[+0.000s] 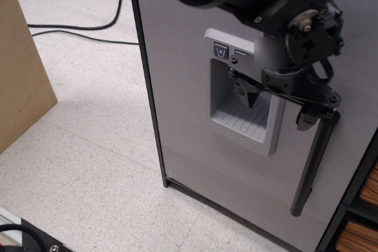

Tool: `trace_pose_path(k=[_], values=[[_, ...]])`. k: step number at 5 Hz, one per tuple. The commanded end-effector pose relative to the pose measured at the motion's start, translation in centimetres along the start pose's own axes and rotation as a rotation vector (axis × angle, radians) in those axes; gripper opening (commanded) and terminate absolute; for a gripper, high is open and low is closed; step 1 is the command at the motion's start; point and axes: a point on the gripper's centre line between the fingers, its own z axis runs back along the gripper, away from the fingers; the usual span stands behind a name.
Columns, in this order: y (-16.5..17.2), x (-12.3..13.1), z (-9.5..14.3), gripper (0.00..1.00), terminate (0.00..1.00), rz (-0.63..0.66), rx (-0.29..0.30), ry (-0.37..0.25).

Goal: Close fridge

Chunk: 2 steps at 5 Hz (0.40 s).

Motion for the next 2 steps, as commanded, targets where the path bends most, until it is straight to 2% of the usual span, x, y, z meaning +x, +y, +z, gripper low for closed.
trace_pose_path(k=[1, 2], values=[[0.08, 1.34, 1.59, 1.0, 0.0, 0.011, -0.012, -0.043], [0.08, 1.34, 1.59, 1.0, 1.0, 0.011, -0.012, -0.043]])
